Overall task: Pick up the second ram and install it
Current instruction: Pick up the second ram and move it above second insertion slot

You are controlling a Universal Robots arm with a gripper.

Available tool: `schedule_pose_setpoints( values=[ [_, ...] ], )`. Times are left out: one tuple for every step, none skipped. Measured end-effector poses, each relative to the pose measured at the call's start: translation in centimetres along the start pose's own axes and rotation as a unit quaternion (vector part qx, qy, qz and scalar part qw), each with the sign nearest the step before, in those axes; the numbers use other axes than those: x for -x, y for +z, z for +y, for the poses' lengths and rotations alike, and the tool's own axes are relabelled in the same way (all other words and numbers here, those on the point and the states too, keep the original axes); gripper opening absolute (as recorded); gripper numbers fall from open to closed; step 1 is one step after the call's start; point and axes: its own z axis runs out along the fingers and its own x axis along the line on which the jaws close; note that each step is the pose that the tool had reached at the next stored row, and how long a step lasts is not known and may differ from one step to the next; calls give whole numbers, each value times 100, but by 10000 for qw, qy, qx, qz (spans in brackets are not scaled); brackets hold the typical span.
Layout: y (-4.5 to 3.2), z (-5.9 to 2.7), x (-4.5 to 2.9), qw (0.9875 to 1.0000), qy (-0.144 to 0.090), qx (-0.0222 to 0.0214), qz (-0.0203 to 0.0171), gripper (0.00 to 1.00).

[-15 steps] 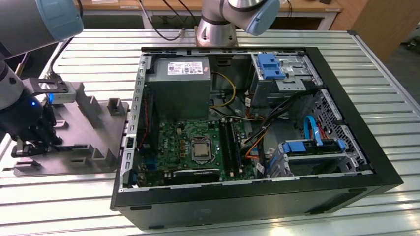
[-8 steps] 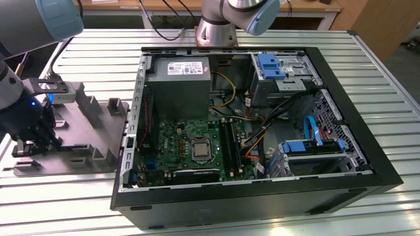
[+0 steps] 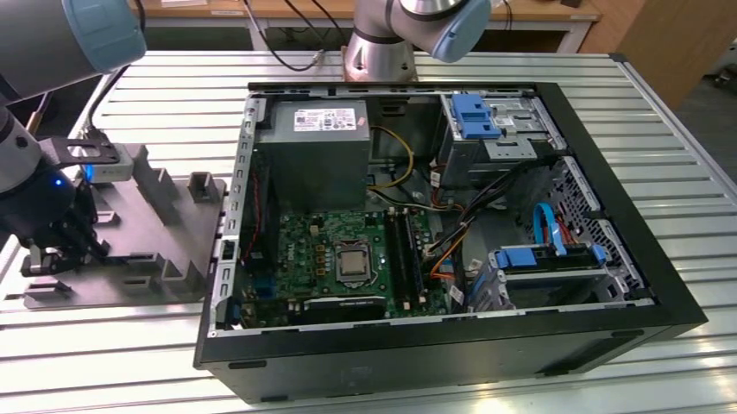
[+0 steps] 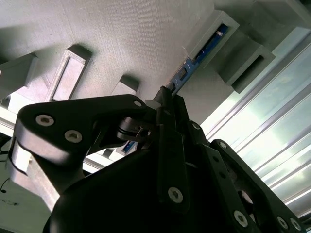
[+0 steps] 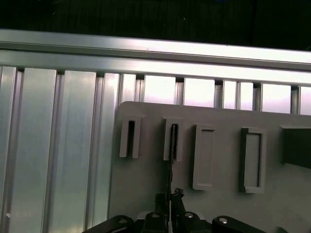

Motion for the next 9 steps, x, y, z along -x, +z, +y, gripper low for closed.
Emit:
schedule_pose_setpoints(
  values=[
    [-1,0,0,10000,0,0,0,19],
    [-1,0,-1,10000,0,1,1,19],
    [-1,0,-1,10000,0,1,1,19],
    [-1,0,-1,10000,0,1,0,19],
    [0,0,-2,10000,0,0,0,19],
    [-1,0,-2,10000,0,1,0,19],
    [-1,0,-2,10000,0,0,0,19],
    [0,0,-2,10000,0,0,0,19],
    [0,0,-2,10000,0,0,0,19]
  ],
)
